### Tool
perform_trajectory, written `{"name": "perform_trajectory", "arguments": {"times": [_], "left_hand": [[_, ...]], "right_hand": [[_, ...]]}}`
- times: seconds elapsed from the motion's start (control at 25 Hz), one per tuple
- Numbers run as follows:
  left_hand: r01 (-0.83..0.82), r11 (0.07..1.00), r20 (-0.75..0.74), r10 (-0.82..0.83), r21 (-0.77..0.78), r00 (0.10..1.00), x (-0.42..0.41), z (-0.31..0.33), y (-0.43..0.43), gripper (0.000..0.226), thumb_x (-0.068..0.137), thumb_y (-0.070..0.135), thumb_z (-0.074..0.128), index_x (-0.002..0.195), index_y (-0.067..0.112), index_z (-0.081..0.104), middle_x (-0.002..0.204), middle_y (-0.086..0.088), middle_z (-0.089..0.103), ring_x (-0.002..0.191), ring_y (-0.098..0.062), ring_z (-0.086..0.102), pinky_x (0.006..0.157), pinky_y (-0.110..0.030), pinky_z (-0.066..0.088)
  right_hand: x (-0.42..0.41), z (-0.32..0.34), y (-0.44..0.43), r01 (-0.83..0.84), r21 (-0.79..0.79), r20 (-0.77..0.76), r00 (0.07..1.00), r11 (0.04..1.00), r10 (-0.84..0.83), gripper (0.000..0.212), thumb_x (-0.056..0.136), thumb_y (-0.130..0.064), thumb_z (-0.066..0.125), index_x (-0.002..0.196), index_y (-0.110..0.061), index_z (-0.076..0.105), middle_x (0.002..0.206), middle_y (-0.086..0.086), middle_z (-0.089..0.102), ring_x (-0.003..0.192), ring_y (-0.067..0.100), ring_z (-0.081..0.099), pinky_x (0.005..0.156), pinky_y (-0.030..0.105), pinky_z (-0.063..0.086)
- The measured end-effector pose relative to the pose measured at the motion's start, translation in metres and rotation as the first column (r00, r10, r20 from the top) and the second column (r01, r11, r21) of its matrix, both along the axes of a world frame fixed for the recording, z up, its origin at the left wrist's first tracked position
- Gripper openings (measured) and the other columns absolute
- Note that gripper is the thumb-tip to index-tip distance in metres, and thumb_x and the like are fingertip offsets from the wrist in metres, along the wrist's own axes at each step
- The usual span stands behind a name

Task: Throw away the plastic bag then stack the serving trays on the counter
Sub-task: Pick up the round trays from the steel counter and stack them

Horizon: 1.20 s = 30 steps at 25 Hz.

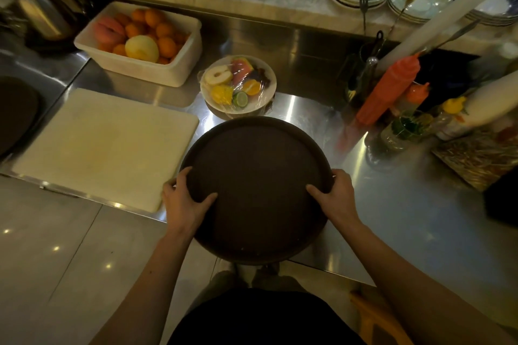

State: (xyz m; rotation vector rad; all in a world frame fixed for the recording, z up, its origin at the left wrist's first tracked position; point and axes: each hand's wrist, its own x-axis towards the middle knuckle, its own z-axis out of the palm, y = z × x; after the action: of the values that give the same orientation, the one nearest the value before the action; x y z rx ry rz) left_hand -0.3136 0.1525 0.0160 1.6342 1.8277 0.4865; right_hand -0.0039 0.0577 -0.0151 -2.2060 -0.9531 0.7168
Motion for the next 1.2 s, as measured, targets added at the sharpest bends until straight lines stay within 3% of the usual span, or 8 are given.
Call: {"name": "perform_trajectory", "arguments": {"times": [0.24, 0.48, 0.76, 0.96, 1.2], "left_hand": [[-0.144, 0.986, 0.058, 0.139, 0.082, 0.989, -0.030, 0.022, -0.002, 0.083, 0.071, 0.032, 0.082, 0.139, 0.033, 0.035, 0.140, -0.013, 0.034, 0.132, -0.036, 0.031, 0.103, -0.050, 0.039], [-0.347, 0.930, 0.115, 0.334, 0.121, 0.936, -0.110, 0.040, -0.002, 0.104, 0.067, 0.038, 0.084, 0.149, 0.030, 0.020, 0.147, -0.009, 0.029, 0.135, -0.033, 0.035, 0.105, -0.055, 0.040], [-0.592, 0.800, 0.127, 0.580, 0.100, 0.805, -0.262, 0.049, -0.029, 0.103, 0.069, 0.041, 0.082, 0.150, 0.014, 0.023, 0.147, -0.013, 0.030, 0.133, -0.033, 0.039, 0.107, -0.046, 0.040], [-0.716, 0.688, 0.165, 0.698, 0.117, 0.697, -0.379, 0.055, -0.062, 0.091, 0.069, 0.039, 0.083, 0.144, 0.014, 0.037, 0.140, -0.011, 0.037, 0.126, -0.030, 0.045, 0.103, -0.040, 0.041], [-0.834, 0.539, 0.183, 0.813, 0.117, 0.552, -0.489, 0.045, -0.083, 0.084, 0.068, 0.035, 0.084, 0.137, 0.015, 0.042, 0.136, -0.010, 0.043, 0.119, -0.026, 0.051, 0.094, -0.036, 0.047]], "right_hand": [[-0.028, 0.031, 0.034, -0.068, 0.106, 0.040, 0.997, 0.992, 0.064, 0.062, 0.074, -0.038, 0.078, 0.122, -0.014, 0.046, 0.121, 0.005, 0.045, 0.098, 0.013, 0.049, 0.082, 0.029, 0.048], [-0.108, 0.060, 0.082, -0.175, 0.221, 0.050, 0.984, 0.959, 0.168, 0.058, 0.076, -0.035, 0.077, 0.123, -0.014, 0.049, 0.116, 0.002, 0.044, 0.097, 0.011, 0.047, 0.071, 0.011, 0.036], [-0.262, 0.072, 0.123, -0.290, 0.304, 0.017, 0.954, 0.907, 0.299, 0.022, 0.095, -0.019, 0.056, 0.114, -0.009, 0.057, 0.111, 0.011, 0.060, 0.100, 0.024, 0.059, 0.087, 0.032, 0.048], [-0.392, 0.072, 0.141, -0.433, 0.328, 0.018, 0.891, 0.839, 0.453, 0.020, 0.097, -0.019, 0.052, 0.114, -0.009, 0.058, 0.109, 0.009, 0.061, 0.094, 0.020, 0.057, 0.086, 0.032, 0.049], [-0.512, 0.063, 0.157, -0.536, 0.314, -0.024, 0.821, 0.783, 0.571, 0.017, 0.096, -0.019, 0.053, 0.112, -0.012, 0.057, 0.103, 0.004, 0.059, 0.090, 0.018, 0.057, 0.080, 0.031, 0.049]]}}
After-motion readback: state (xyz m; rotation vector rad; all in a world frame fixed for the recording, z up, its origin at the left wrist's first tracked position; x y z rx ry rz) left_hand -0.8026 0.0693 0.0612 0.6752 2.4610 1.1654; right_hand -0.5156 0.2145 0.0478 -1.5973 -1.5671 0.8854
